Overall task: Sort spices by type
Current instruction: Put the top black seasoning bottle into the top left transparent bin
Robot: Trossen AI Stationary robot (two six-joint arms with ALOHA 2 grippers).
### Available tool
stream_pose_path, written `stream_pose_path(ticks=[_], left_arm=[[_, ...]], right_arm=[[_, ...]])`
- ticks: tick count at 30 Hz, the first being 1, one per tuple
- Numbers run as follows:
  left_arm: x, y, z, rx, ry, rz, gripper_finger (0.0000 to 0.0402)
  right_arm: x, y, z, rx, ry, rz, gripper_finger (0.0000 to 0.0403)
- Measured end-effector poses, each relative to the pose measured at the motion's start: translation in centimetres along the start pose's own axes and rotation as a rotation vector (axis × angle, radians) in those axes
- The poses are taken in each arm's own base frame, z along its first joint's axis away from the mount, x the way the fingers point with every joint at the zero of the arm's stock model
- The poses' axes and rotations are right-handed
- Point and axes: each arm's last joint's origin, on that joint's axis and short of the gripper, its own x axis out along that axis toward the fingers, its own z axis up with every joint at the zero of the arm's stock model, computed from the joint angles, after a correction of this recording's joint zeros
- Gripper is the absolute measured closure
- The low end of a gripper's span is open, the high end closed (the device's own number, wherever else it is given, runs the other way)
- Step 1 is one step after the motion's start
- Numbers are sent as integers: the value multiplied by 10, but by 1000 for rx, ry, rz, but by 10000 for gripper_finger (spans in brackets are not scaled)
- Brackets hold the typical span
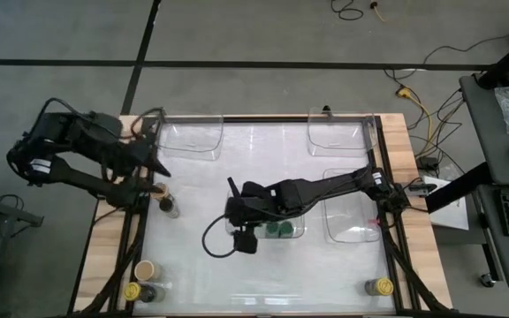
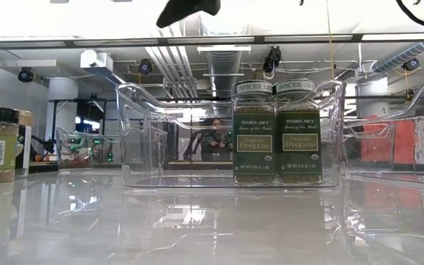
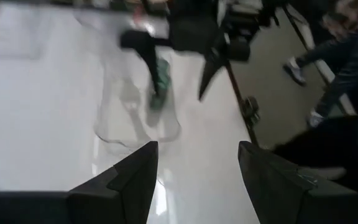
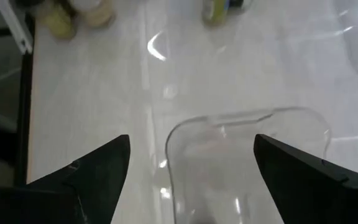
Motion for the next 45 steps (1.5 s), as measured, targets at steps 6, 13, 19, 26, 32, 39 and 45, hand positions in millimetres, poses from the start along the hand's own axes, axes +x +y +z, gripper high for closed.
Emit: stream_pose_path(ticks=[6, 13, 19, 26, 32, 39, 45], left_arm=[[20, 4, -10, -34, 85, -26, 194], [26, 6, -15, -54, 135, -20, 194], [28, 7, -17, -199, 170, 0, 194], [34, 10, -19, -413, 186, 96, 194], [44, 16, -33, -653, 215, 213, 194], [76, 26, -61, -980, 347, 313, 194], [92, 31, -70, -1093, 388, 400, 172]], right_arm=[[-7, -2, 6, -11, -62, -85, 72], [-27, -5, 16, -62, -148, -176, 64], [-52, -16, 22, -153, -201, -277, 64], [-82, -42, 30, -301, -227, -368, 60], [-102, -62, 29, -352, -182, -406, 53], [-130, -72, 16, -404, -99, -421, 67], [-148, -75, 8, -417, -64, -413, 83]])
